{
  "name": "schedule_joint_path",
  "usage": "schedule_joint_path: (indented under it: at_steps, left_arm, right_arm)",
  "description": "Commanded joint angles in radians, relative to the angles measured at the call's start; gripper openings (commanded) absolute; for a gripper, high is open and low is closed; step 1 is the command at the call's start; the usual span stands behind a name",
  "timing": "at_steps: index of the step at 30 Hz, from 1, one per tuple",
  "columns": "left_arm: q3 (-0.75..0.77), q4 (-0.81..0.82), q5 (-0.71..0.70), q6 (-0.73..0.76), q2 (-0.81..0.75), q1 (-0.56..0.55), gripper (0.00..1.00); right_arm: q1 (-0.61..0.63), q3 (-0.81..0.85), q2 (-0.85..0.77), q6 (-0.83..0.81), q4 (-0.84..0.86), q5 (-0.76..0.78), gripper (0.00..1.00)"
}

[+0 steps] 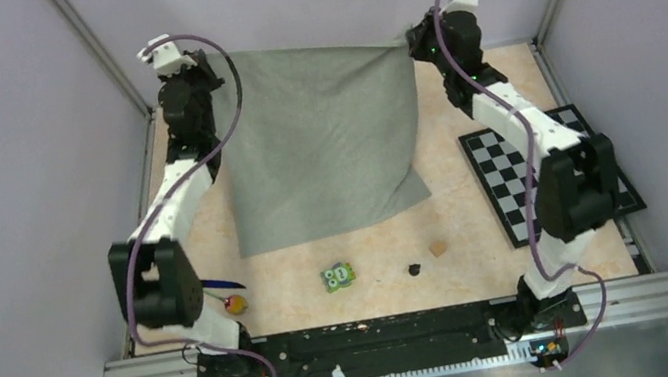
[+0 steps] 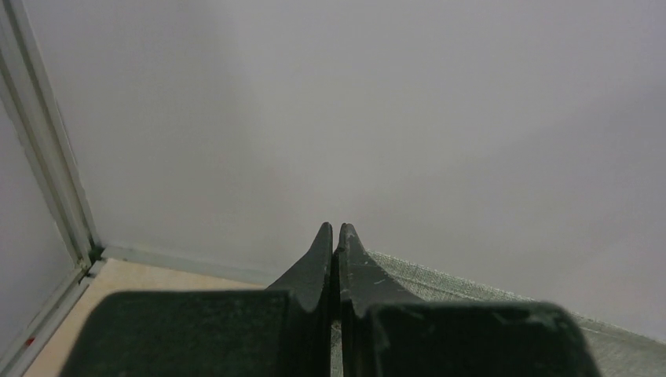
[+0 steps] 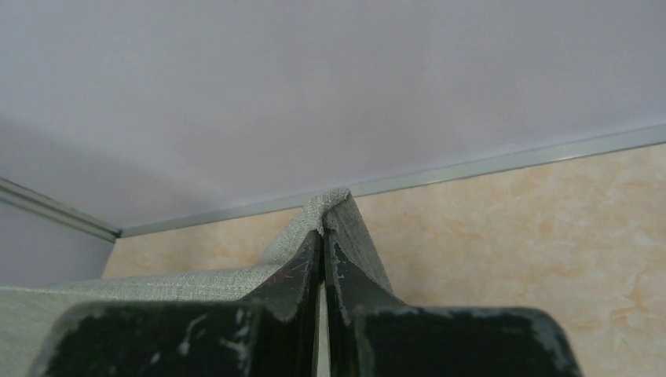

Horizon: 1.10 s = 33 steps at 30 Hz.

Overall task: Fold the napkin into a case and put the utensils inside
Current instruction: Flatten out the napkin at the center of the board, then flatten the napkin at the center of the board.

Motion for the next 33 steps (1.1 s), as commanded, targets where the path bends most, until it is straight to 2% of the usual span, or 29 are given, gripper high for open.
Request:
schedule_joint_path:
  at_steps: [1,2,4,5,7,8,9,10,11,12,13,15,17,20,24,28,33]
  left_arm:
    - [0.1,0.11,-0.031,-0.009,0.256,0.05,0.0]
    - [0.123,0.121,-0.039,-0.017,0.317,0.056,0.05]
    - [0.189,0.12,-0.075,-0.014,0.426,0.066,0.1]
    - [0.232,0.088,-0.133,-0.013,0.477,0.069,0.1]
    - [0.396,-0.134,-0.282,-0.033,0.55,0.076,0.19]
    - [0.443,-0.225,-0.349,-0.04,0.567,0.077,0.31]
    - [0.454,-0.265,-0.374,-0.039,0.565,0.08,0.47]
    - [0.445,-0.286,-0.361,-0.026,0.549,0.081,0.65]
    - [0.438,-0.327,-0.336,-0.016,0.529,0.084,0.74]
    - [0.426,-0.375,-0.333,-0.022,0.501,0.083,0.77]
    - [0.404,-0.427,-0.325,-0.055,0.468,0.082,0.81]
    - [0.327,-0.503,-0.258,-0.115,0.388,0.086,0.85]
    - [0.23,-0.57,-0.182,-0.182,0.286,0.085,0.87]
    - [0.08,-0.639,-0.003,-0.273,0.158,0.085,0.87]
    - [-0.152,-0.597,0.292,-0.317,0.028,0.084,0.88]
    - [-0.3,-0.597,0.418,-0.357,-0.025,0.078,0.89]
    - [-0.474,-0.468,0.528,-0.443,-0.03,0.071,0.88]
  right_arm:
    - [-0.024,0.137,0.24,-0.031,0.151,-0.047,0.0]
    - [-0.023,0.203,0.325,-0.047,0.128,-0.064,0.03]
    - [-0.025,0.437,0.514,-0.071,-0.004,-0.101,0.32]
    - [-0.024,0.59,0.608,-0.096,-0.145,-0.1,0.43]
    - [-0.016,1.072,0.816,-0.131,-0.517,-0.025,0.58]
    - [-0.016,1.234,0.89,-0.133,-0.695,-0.01,0.64]
    - [-0.016,1.327,0.928,-0.135,-0.807,-0.02,0.68]
    - [-0.016,1.319,0.923,-0.136,-0.881,-0.042,0.71]
    - [-0.015,1.241,0.878,-0.135,-0.914,-0.061,0.71]
    - [-0.011,1.085,0.798,-0.135,-0.911,-0.063,0.71]
    - [0.0,0.901,0.698,-0.137,-0.816,-0.065,0.71]
    - [0.017,0.541,0.495,-0.136,-0.659,-0.09,0.72]
    - [0.025,0.322,0.335,-0.109,-0.573,-0.153,0.72]
    - [0.041,0.174,0.244,-0.069,-0.573,-0.246,0.68]
    - [0.076,-0.005,0.161,-0.063,-0.515,-0.326,0.67]
    - [0.087,-0.118,0.123,-0.038,-0.43,-0.388,0.67]
    - [0.106,-0.182,0.146,-0.028,-0.378,-0.41,0.66]
